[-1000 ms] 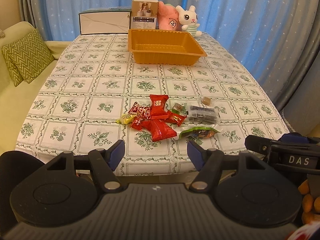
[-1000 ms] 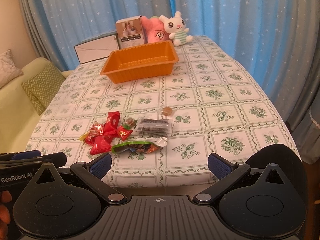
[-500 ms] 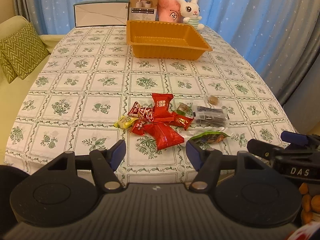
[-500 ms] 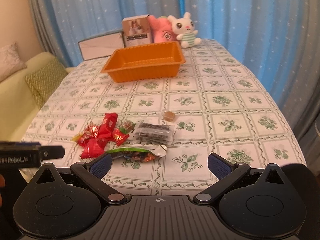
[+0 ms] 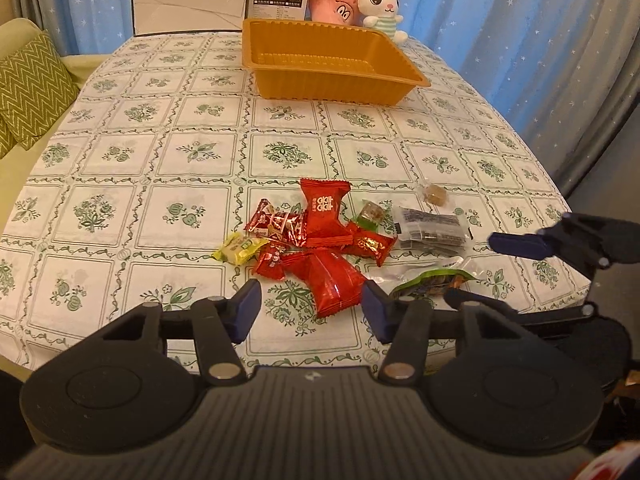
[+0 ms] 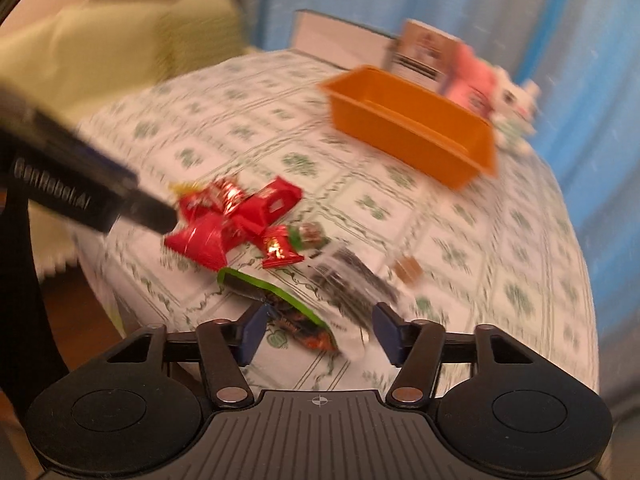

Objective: Organize snacks
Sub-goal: 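Grasp the green snack bag with the right gripper while the left gripper approaches the red packet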

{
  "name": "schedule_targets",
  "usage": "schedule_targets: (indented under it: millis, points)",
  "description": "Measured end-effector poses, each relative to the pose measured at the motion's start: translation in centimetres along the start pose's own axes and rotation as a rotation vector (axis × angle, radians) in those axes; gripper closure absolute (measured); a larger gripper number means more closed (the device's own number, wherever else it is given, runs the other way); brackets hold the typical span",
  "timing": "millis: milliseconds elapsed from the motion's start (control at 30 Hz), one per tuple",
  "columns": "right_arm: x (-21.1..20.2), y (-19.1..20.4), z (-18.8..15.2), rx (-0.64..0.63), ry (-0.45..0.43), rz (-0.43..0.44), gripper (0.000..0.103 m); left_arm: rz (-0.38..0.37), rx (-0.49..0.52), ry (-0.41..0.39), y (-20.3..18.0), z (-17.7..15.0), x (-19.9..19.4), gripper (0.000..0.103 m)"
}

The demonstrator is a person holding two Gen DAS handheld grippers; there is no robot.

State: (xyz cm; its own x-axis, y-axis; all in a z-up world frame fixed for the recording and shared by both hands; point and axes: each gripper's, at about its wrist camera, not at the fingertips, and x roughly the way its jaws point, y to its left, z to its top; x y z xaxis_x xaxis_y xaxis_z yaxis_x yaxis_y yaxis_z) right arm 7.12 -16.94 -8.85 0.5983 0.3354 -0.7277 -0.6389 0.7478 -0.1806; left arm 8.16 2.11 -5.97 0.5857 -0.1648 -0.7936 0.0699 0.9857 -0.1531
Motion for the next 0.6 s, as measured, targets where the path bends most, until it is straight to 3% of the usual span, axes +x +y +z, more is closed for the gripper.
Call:
schedule_targets:
  millis: [267,600]
  points:
    - [4.4,1.2,-0.1,-0.267,0.053,0.055,0.061,-0.036,-0.014,0.014,0.1,0.2,1.3,0.053]
    - [5.8,0.7,-0.2,-0.313,0.080,0.107,0.069,-0.069,-0.054,0.008,0.2,0.4,2.5,0.054]
